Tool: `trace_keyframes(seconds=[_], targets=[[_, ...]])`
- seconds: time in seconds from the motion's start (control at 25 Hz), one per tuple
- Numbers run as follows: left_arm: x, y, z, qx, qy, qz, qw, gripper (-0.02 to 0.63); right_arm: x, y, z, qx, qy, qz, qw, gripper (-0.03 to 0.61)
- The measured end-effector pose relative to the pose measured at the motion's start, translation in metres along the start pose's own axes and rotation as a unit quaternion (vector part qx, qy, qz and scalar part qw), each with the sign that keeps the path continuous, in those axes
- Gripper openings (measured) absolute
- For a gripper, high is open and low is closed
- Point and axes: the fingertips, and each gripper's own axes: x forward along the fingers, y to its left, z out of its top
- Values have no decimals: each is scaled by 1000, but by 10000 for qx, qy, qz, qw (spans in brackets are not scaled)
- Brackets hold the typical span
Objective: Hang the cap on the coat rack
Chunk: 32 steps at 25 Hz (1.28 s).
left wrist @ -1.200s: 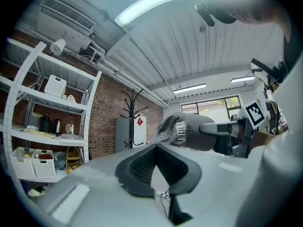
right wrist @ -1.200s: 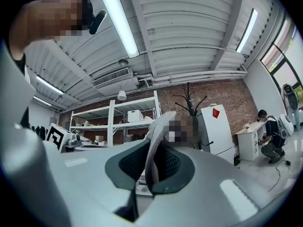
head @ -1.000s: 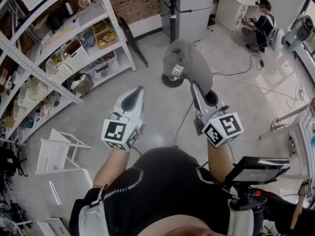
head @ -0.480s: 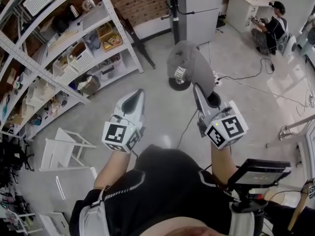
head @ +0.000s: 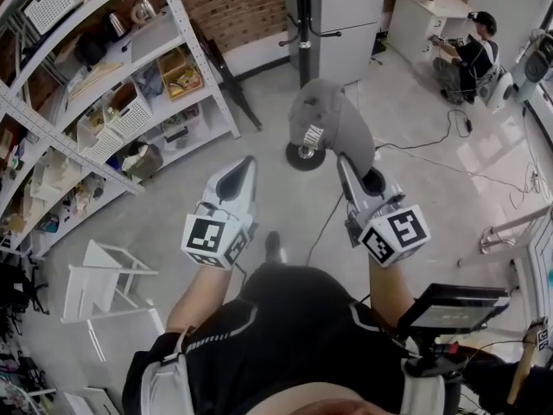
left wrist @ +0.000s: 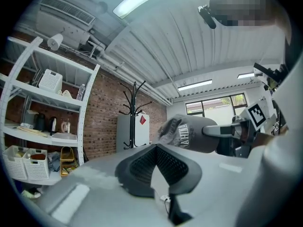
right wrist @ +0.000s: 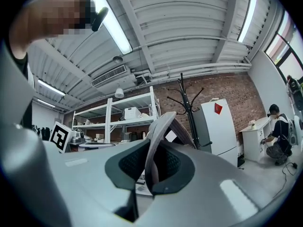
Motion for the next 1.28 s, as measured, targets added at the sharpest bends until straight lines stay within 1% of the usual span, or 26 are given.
trace_keyframes(seconds=[0.12, 0.4, 0.68, 0.88, 1.0, 1.16, 1.28], targets=[[25, 18, 0, -72, -17, -105, 9999, 3, 23, -10, 2, -43, 25, -47, 10000, 31], [68, 70, 7, -23, -93, -276, 9996, 3, 86, -25, 3, -87, -8, -135, 9999, 31], [109, 118, 13, -54, -151, -401, 9991, 3, 140, -39, -4, -72, 100, -260, 9996, 31], [133, 141, 4, -125, -124, -551, 9983, 3, 168, -51, -15, -99, 205, -402, 9989, 31], [149, 161, -1, -176, -75, -639, 9978, 3, 191, -58, -20, -99, 253, -513, 9983, 31], [164, 190, -4, -252, -98, -717, 9971, 3, 218, -62, -29, -88, 271, -617, 9977, 31], [175, 207, -3, -210, -140, -757, 9968, 3, 234, -63, -26, -102, 202, -682, 9974, 31]])
